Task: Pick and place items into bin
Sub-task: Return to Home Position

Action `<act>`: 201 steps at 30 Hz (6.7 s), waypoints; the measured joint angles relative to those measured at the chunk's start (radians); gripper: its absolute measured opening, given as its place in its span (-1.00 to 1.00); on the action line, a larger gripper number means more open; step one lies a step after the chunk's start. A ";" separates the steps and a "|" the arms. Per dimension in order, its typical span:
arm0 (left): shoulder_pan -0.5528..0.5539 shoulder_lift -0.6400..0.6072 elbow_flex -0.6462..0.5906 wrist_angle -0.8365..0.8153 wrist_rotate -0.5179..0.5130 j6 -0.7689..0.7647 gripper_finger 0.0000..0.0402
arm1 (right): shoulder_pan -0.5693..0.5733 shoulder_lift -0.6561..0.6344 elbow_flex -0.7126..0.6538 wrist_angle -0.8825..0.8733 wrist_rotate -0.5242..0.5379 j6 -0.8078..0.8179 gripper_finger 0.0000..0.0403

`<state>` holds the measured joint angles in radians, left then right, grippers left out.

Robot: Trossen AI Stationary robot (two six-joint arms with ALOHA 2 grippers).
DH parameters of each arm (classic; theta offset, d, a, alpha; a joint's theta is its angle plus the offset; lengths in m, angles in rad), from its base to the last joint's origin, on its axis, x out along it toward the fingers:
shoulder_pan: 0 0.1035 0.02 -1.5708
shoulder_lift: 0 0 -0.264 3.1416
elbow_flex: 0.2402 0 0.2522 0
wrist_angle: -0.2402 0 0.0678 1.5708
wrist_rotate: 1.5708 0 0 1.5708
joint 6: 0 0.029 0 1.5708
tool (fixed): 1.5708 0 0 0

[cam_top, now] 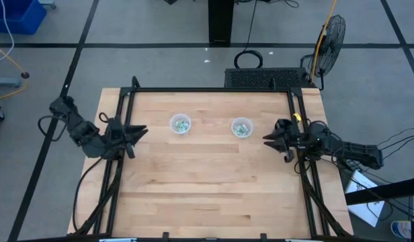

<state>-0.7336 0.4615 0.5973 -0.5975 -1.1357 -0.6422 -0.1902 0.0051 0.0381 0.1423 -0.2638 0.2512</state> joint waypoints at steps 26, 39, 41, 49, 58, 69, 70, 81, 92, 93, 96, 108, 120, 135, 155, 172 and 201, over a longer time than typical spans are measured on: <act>0.208 -0.064 -0.424 0.729 0.603 0.586 -0.54 | 0.000 0.002 -0.023 0.057 0.000 0.017 -0.50; 0.253 -0.316 -0.497 0.737 0.661 0.716 -0.54 | 0.000 0.002 -0.023 0.056 0.000 0.017 -0.50; 0.275 -0.351 -0.538 0.739 0.699 0.676 -0.54 | 0.000 0.002 -0.023 0.056 0.000 0.017 -0.50; 0.340 -0.406 -0.587 0.723 0.760 0.622 -0.54 | 0.000 0.002 -0.024 0.056 0.000 0.017 -0.50; 0.361 -0.383 -0.586 0.659 0.772 0.527 -0.54 | 0.000 0.002 -0.024 0.056 -0.001 0.017 -0.50; 0.361 -0.371 -0.586 0.660 0.771 0.528 -0.54 | 0.000 0.002 -0.024 0.056 -0.001 0.017 -0.50; 0.361 -0.371 -0.586 0.660 0.771 0.528 -0.54 | 0.000 0.002 -0.024 0.056 0.000 0.017 -0.50; 0.361 -0.371 -0.586 0.661 0.769 0.530 -0.54 | 0.000 0.002 -0.024 0.056 0.000 0.018 -0.50; 0.361 -0.371 -0.586 0.662 0.768 0.530 -0.54 | 0.000 0.002 -0.024 0.056 0.000 0.017 -0.50; 0.361 -0.371 -0.586 0.662 0.768 0.530 -0.54 | 0.000 0.002 -0.024 0.056 -0.001 0.018 -0.50; 0.361 -0.371 -0.586 0.662 0.768 0.530 -0.54 | 0.000 0.002 -0.024 0.056 -0.001 0.017 -0.50; 0.361 -0.371 -0.586 0.662 0.768 0.529 -0.54 | 0.000 0.002 -0.024 0.056 0.000 0.017 -0.50; 0.361 -0.371 -0.586 0.662 0.768 0.529 -0.54 | 0.000 0.002 -0.024 0.056 0.000 0.017 -0.50; 0.361 -0.371 -0.586 0.661 0.768 0.529 -0.54 | 0.000 0.002 -0.024 0.055 0.000 0.017 -0.50; 0.361 -0.371 -0.586 0.661 0.768 0.529 -0.54 | 0.000 0.002 -0.024 0.056 -0.001 0.017 -0.50; 0.361 -0.371 -0.586 0.661 0.768 0.529 -0.54 | 0.000 0.002 -0.024 0.056 -0.001 0.017 -0.50; 0.361 -0.371 -0.586 0.661 0.768 0.529 -0.54 | 0.000 0.002 -0.024 0.055 0.000 0.017 -0.50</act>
